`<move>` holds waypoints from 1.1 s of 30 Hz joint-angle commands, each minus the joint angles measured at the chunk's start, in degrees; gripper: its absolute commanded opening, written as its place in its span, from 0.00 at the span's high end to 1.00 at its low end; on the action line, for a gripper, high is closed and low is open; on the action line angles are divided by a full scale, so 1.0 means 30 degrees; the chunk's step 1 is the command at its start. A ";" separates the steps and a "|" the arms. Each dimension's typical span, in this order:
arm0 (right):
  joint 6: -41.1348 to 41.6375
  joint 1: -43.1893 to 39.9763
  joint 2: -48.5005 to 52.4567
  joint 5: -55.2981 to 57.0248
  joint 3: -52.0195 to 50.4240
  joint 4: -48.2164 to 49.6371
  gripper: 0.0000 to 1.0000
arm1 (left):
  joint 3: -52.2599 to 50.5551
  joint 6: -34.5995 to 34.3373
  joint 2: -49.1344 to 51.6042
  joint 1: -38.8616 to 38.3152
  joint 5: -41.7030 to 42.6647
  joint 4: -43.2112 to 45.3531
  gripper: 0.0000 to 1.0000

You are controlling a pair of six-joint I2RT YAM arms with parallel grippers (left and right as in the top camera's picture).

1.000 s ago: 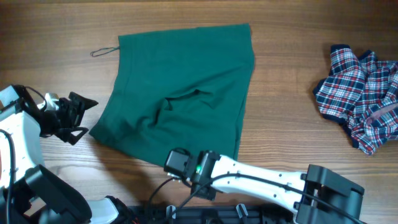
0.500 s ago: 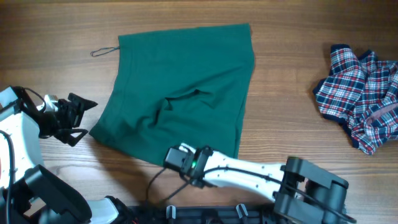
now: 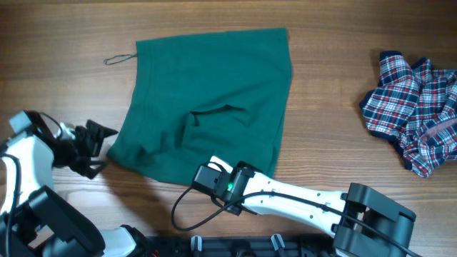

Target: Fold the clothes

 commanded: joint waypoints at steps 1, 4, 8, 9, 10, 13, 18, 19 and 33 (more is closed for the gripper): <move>0.0102 0.0080 -0.0321 -0.0714 0.0153 0.0066 0.94 | -0.1275 -0.0750 0.0568 0.0277 -0.1341 0.2076 0.07; 0.0102 0.0080 -0.0321 -0.0721 0.0146 0.0058 0.94 | -0.1275 -0.0554 0.1472 0.0277 -0.3169 0.2980 0.05; 0.0109 0.0080 -0.0321 -0.0714 0.0146 0.0058 0.94 | -0.1275 -0.0707 0.3636 0.0270 -0.3082 0.4262 0.05; 0.0102 0.0080 -0.0321 -0.0714 0.0146 0.0058 0.94 | -0.1275 -0.0699 0.4991 0.0270 -0.1989 0.4881 0.08; 0.0102 0.0080 -0.0321 -0.0714 0.0146 0.0058 0.93 | -0.1275 -0.0685 0.5508 0.0270 -0.1253 0.5180 0.11; 0.0109 0.0080 -0.0321 -0.0707 0.0146 -0.0073 0.93 | -0.1275 -0.0189 0.6302 0.0131 0.0066 0.4983 0.38; 0.0117 0.0080 -0.0321 -0.0634 0.0146 -0.0087 0.93 | -0.1275 0.1545 0.6295 -0.0459 -0.0714 0.2601 0.30; 0.0124 0.0080 -0.0321 -0.0634 0.0146 -0.0095 0.93 | -0.1275 0.1537 0.6295 -0.0423 -0.1246 0.2477 0.28; 0.0058 0.0080 -0.0321 -0.0641 0.0146 -0.0102 0.92 | -0.1275 0.1537 0.4860 0.2754 -0.2382 0.0991 0.25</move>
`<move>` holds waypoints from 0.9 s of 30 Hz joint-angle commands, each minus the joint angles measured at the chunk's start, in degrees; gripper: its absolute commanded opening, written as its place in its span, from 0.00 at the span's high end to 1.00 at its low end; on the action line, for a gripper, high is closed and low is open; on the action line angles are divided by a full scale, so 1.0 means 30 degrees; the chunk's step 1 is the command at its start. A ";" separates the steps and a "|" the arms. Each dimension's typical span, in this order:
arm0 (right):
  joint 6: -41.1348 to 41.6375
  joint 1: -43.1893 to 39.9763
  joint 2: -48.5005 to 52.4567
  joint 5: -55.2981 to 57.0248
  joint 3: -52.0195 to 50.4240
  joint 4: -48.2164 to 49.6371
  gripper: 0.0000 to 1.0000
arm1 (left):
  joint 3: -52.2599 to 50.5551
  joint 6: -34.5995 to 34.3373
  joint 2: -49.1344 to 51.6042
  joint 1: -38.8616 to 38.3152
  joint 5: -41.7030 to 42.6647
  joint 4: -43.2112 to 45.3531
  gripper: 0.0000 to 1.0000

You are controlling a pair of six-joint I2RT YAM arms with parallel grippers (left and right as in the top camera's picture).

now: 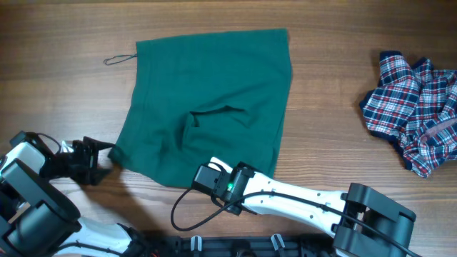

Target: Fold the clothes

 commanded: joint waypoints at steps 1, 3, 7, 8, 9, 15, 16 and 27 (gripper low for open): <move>0.0073 0.0080 -0.0321 -0.0131 0.0146 -0.0029 0.92 | -0.0809 0.0721 0.0590 0.0168 -0.3840 -0.0277 0.25; 0.0080 0.0080 -0.0321 -0.0131 0.0146 -0.0087 0.91 | -0.0809 0.0721 0.0590 0.0168 -0.3832 -0.0197 0.25; 0.0131 0.0080 -0.0321 -0.0131 0.0146 -0.0546 0.91 | -0.1333 0.0583 0.0597 -0.0962 -0.3606 0.1486 0.28; 0.0131 0.0080 -0.0321 -0.0131 0.0146 -0.0648 0.91 | -0.1341 0.0583 0.0619 -0.1457 -0.3614 0.1603 0.34; 0.0146 0.0080 -0.0321 -0.0131 0.0146 -0.0670 0.91 | -0.1341 0.0583 0.0619 -0.2062 -0.3614 0.1880 0.47; 0.0138 0.0080 -0.0321 -0.0131 0.0146 -0.0867 0.91 | -0.1341 0.0219 0.0612 -0.2783 -0.3184 0.2958 0.84; 0.0138 0.0080 -0.0321 -0.0131 0.0146 -0.0874 0.91 | -0.1333 0.0219 0.0605 -0.2783 -0.3184 0.2973 0.94; 0.4459 0.0080 -0.4408 -0.1217 0.0801 -0.0641 0.96 | -0.1282 0.0714 -0.7825 -0.2783 -0.2892 -0.0401 0.96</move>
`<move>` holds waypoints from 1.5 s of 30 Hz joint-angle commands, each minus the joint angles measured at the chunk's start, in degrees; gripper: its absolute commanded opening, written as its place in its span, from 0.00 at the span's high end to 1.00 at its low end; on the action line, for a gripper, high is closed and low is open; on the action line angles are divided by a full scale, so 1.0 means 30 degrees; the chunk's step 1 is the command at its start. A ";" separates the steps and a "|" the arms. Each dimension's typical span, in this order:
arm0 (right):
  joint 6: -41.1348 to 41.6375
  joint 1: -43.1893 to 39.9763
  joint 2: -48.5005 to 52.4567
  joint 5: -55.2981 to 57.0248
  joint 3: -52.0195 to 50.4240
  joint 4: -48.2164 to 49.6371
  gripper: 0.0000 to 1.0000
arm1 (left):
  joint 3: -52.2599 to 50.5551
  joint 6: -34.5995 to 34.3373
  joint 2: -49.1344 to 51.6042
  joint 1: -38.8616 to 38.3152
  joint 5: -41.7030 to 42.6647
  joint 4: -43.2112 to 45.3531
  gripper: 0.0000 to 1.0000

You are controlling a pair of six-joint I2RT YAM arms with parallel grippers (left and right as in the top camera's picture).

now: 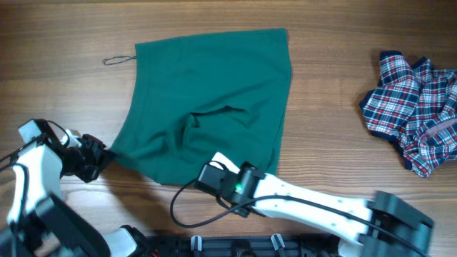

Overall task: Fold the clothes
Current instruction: 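Lift the bottom edge with both grippers and fold it up toward the top edge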

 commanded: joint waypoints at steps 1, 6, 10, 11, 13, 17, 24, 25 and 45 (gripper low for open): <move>0.1996 0.0073 -0.3206 -0.0459 0.0641 0.0175 0.96 | -0.0007 0.0364 -0.3045 -0.0066 -0.0240 -0.0576 0.96; 0.4065 -0.1064 -0.6178 -0.0954 0.0634 0.0182 0.96 | 0.0984 0.0262 -0.5078 -0.0066 0.0532 -0.1384 0.96; 0.3861 -0.3133 -0.6390 -0.3169 0.0692 0.0991 0.96 | 0.1902 -0.0168 -0.5093 -0.0109 0.1814 -0.0969 0.96; 0.3636 -0.3708 -0.6404 -0.3694 0.0707 0.1319 0.96 | 0.2171 -0.0248 -0.5085 -0.0321 0.2069 -0.0372 0.96; 0.3206 -0.5173 -0.6404 -0.4444 0.0962 0.1719 0.95 | 0.2667 -0.1013 -0.5085 -0.1144 0.2492 0.0692 0.96; 0.1246 -0.8896 -0.6397 -0.8262 0.1515 0.2157 0.96 | 0.3235 -0.3009 -0.4954 -0.3351 0.2237 0.3402 0.96; -0.3402 -1.3704 -0.5595 -1.2954 0.1617 0.2178 0.96 | 0.3636 -0.4138 -0.2448 -0.5122 0.1100 0.5807 0.96; -0.3832 -1.3719 -0.5289 -1.2932 0.1617 0.2426 0.96 | 0.3636 -0.4146 -0.2157 -0.5158 0.1100 0.6149 0.96; -0.2521 -1.6240 0.1122 -0.9712 0.1617 1.6968 0.96 | 0.5712 -0.7555 0.4058 -0.8262 -0.1107 1.4841 0.96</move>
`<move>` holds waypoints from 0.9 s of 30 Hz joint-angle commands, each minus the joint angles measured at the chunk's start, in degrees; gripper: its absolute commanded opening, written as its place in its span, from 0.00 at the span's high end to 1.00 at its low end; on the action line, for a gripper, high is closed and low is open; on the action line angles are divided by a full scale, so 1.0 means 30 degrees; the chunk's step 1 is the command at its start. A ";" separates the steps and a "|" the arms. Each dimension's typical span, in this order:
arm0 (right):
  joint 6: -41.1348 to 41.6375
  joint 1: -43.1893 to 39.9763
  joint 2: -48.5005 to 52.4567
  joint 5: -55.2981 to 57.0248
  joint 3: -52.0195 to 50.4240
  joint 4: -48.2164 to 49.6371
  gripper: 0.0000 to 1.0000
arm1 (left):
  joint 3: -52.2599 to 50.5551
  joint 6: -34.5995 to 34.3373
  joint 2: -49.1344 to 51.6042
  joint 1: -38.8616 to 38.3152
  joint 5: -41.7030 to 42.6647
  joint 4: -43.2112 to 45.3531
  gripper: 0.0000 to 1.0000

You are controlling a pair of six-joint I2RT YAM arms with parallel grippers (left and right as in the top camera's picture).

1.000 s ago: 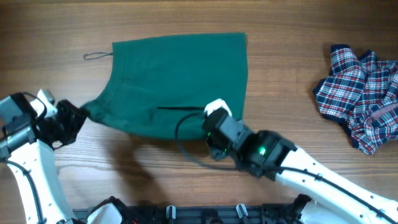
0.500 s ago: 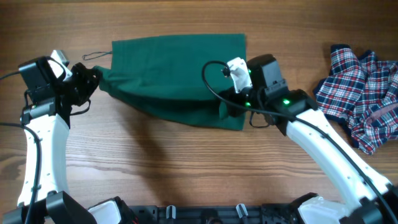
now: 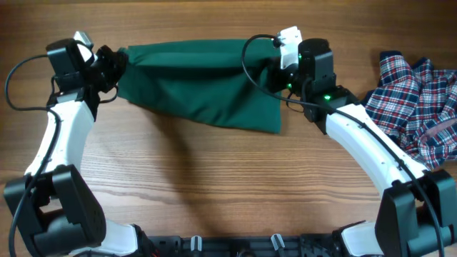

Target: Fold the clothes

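A dark green garment (image 3: 207, 82) lies folded over across the far middle of the table, a long band with its lower right corner reaching nearest me. My left gripper (image 3: 116, 60) is shut on the garment's left end at the far left. My right gripper (image 3: 273, 78) is at the garment's right end, its fingers buried in the cloth and shut on it. Only the overhead view is given.
A crumpled red, white and blue plaid garment (image 3: 418, 107) lies at the right edge of the wooden table (image 3: 214, 178). Both arms reach in from the near edge, the right arm's cable looping above the green cloth.
Both grippers were at the green garment's near edge. Now they are at the far side, each holding an end, and the garment is folded in half away from me.
The green garment lay spread flat with my right gripper on its near right edge and my left gripper open beside its near left corner. The left gripper came onto that corner. Now both ends are carried to the far side and the cloth is doubled over.
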 commanded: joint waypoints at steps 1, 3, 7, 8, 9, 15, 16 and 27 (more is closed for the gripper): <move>0.0189 -0.0066 0.1209 0.0299 0.0306 0.1122 0.96 | 0.0386 -0.0969 0.0911 -0.0612 -0.1326 0.0743 0.96; 0.0160 -0.0219 0.2025 0.0342 0.0306 0.1698 0.96 | 0.0430 -0.1115 0.1370 -0.0787 -0.1326 0.1282 0.96; 0.0146 -0.0750 0.3534 0.0335 0.0306 0.3308 0.93 | 0.0437 -0.1683 0.2266 -0.0787 -0.1464 0.2637 0.96; 0.0146 -0.0903 0.3781 0.0335 0.0306 0.3847 0.92 | 0.0452 -0.1982 0.2514 -0.0787 -0.1464 0.3118 0.96; 0.0168 -0.1042 0.3956 0.0328 0.0306 0.4299 0.91 | 0.0466 -0.2055 0.2747 -0.0787 -0.1464 0.3483 0.96; 0.0226 -0.1617 0.4677 0.0525 0.0306 0.5282 0.44 | 0.2251 -0.2412 0.4503 -0.1355 -0.1960 0.4422 0.65; 0.0226 -0.1894 0.4670 0.0619 0.0306 0.5129 0.35 | 0.2834 -0.2208 0.4495 -0.1151 -0.2025 0.3832 0.28; 0.2324 -0.2055 0.1829 -0.3840 0.0306 -0.4320 0.81 | 0.7227 0.6149 0.4575 -0.3038 -0.2871 -0.8167 0.96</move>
